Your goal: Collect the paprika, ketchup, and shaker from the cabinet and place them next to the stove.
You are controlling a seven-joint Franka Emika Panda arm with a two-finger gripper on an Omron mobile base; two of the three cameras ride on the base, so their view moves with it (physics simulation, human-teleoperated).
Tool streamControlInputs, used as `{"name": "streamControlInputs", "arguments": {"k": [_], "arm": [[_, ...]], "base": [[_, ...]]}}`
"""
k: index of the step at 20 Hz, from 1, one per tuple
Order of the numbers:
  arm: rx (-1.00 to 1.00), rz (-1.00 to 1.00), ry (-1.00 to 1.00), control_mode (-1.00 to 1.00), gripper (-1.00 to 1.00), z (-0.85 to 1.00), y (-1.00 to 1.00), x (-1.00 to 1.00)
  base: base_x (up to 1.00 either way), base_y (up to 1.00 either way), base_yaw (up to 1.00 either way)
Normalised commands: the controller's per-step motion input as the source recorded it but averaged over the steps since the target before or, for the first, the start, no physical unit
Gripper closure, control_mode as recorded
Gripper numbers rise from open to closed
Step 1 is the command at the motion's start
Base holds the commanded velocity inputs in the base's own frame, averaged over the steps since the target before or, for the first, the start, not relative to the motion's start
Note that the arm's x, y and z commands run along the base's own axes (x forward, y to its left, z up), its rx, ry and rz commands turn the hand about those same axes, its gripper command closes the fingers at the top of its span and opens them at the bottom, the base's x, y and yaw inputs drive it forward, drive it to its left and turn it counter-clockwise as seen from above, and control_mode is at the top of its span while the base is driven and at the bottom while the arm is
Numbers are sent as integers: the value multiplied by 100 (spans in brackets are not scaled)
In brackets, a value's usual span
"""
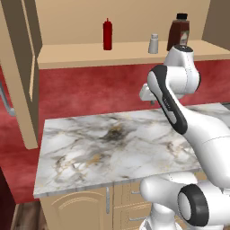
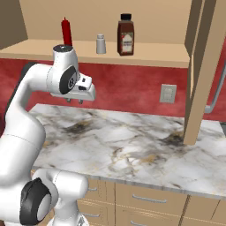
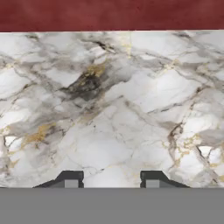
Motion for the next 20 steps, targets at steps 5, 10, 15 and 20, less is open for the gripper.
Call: {"name": "streamControlInputs", "arguments": {"k": [5, 10, 15, 20], "arm": [[-1, 0, -22, -100, -100, 4, 0, -20], [-6, -4, -41, -100, -100, 36, -4, -31], [-7, -5, -42, -100, -100, 78, -7, -8], [-5, -5, -37, -100, -100, 100, -24, -1]], "base": [[0, 0, 0], [0, 0, 0], [0, 0, 0], [0, 0, 0]]}}
